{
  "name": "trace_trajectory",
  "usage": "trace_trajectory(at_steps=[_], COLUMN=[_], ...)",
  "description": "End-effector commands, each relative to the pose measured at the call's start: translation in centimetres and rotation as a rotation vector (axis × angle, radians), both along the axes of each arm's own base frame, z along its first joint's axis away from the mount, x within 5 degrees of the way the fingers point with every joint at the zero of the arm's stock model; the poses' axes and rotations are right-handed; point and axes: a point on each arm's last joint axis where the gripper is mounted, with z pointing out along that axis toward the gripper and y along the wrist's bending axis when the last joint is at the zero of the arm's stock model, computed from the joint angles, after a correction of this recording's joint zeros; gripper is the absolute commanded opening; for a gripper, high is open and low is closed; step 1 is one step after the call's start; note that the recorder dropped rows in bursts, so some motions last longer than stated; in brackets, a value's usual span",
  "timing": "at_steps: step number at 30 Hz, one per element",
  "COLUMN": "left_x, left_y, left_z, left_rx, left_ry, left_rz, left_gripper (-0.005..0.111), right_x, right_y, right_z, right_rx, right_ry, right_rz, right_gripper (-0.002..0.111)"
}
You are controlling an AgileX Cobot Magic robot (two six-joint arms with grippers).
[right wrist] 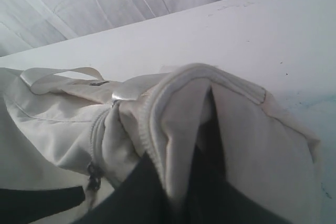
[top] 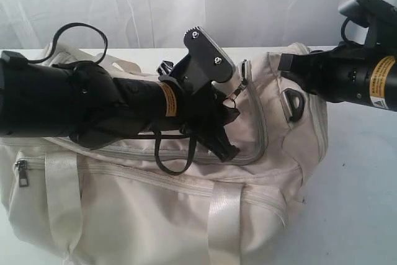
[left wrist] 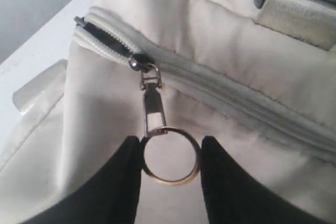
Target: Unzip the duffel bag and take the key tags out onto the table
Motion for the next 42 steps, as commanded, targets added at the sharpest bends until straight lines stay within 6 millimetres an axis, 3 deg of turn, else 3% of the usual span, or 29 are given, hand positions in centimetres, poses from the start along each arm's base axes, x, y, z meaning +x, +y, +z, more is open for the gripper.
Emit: trace_trajectory(at_steps=[1, 12, 16, 22, 25, 42], left_x=[-0.1, -1.9, -1.9, -1.8, -1.7, 0.3], left_y=[0.3, -1.3, -1.3, -1.4, -1.8, -2.5], left_z=[0.0, 0.3, 0.1, 0.0, -0.7, -2.6], left_rx=[0.014, 0.032, 0.109, 0.164, 0.153, 0.045], left_ry=[0.052, -0.031, -0.115, -0.195, -0.199, -0.213], left_rz=[0.034, -0.097, -0.153, -0.21, -0.216, -0.038], left_gripper=[0.0, 0.0, 0.007, 0.039, 0.049, 0.05], right_x=[0.0, 0.0, 0.0, 0.0, 0.0, 0.0], right_y=[-0.1, 0.0, 0.1, 0.0, 0.0, 0.0], right_z=[1.1, 1.2, 1.2, 1.2, 1.2, 1.2], right_rx=[0.032, 0.04, 0.041, 0.043, 0.044, 0.043], right_ry=[-0.037, -0.041, -0.042, -0.041, -0.041, -0.04], right_rz=[0.001, 0.016, 0.017, 0.016, 0.015, 0.014], right_gripper=[0.002, 0.035, 0.035, 0.035, 0.035, 0.035])
